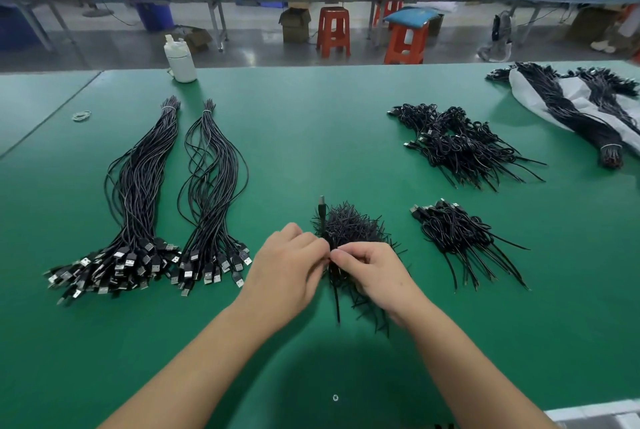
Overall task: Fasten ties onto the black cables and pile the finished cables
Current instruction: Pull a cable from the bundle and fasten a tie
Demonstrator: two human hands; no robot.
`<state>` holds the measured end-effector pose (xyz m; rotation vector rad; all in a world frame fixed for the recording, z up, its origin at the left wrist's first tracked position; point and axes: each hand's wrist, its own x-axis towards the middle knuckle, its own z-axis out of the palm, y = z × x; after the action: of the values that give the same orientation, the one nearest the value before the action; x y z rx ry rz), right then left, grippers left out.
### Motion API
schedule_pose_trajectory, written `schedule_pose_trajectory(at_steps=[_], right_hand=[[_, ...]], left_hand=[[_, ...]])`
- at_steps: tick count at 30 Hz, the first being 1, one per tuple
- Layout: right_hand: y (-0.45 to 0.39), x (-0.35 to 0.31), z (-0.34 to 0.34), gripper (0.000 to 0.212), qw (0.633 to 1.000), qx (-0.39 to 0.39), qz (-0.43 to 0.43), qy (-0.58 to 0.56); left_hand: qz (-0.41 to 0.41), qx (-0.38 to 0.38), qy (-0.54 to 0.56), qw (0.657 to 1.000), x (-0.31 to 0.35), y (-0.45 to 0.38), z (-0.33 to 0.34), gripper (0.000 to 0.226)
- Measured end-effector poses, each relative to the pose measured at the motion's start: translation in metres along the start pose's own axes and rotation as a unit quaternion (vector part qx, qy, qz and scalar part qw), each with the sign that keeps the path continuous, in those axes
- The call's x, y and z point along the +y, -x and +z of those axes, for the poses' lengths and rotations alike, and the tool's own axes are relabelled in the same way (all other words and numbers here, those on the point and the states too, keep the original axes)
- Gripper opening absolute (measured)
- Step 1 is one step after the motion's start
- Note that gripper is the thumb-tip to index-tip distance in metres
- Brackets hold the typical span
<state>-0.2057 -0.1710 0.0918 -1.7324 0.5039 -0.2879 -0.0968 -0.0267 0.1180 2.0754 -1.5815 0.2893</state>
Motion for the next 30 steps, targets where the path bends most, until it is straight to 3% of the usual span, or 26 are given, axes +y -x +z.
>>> schedule_pose_trajectory(at_steps=[3,6,10,14,16,18,20,22,26,28,30], right_hand=[[-0.0021,0.0027,0.0009,0.016,0.997,0.013,0.043,-0.059],[0.0001,-0.0001,0.0007,0.011,0.994,-0.008,0.042,-0.099],[0.0014,-0.0036,0.0018,0.018,0.992,-0.036,0.022,-0.118],[0.0043,-0.0040,-0.0014,0.026,0.969,-0.093,0.028,-0.226],[0.0039,-0.0033,-0.0003,0.025,0.979,-0.085,0.009,-0.185],[0.0014,-0.0037,-0.0011,0.019,0.994,-0.047,-0.016,-0.093],[0.0007,-0.0034,-0.0040,0.009,0.999,-0.039,-0.036,0.000],[0.0007,-0.0025,-0.0057,0.017,0.997,-0.047,-0.032,0.044],[-0.0006,-0.0015,-0.0020,0.012,0.999,-0.031,-0.004,0.012],[-0.0011,-0.0032,-0.0006,0.019,1.000,-0.015,0.008,-0.025],[0.0001,-0.0065,-0.0003,0.013,0.998,-0.021,0.005,-0.060]], left_hand=[[0.078,0.006,-0.038,0.996,-0.0057,0.0020,0.0057,0.006],[0.061,0.007,0.015,0.998,-0.0071,0.0045,0.0082,0.007],[-0.064,-0.013,0.166,0.984,-0.0025,0.0059,0.0077,0.013],[-0.283,-0.026,0.371,0.884,-0.0041,-0.0005,0.0028,0.018],[-0.316,-0.037,0.408,0.855,-0.0033,-0.0023,0.0013,0.013],[-0.325,-0.056,0.413,0.849,-0.0020,-0.0022,0.0023,0.010],[-0.322,-0.080,0.402,0.853,-0.0024,-0.0015,0.0036,0.010],[-0.300,-0.095,0.377,0.871,-0.0044,-0.0003,0.0028,0.010],[-0.164,-0.056,0.231,0.957,-0.0025,0.0046,0.0002,0.019],[-0.083,-0.038,0.166,0.982,-0.0002,0.0060,-0.0007,0.014],[-0.013,-0.041,0.090,0.995,0.0003,0.0060,-0.0010,0.010]])
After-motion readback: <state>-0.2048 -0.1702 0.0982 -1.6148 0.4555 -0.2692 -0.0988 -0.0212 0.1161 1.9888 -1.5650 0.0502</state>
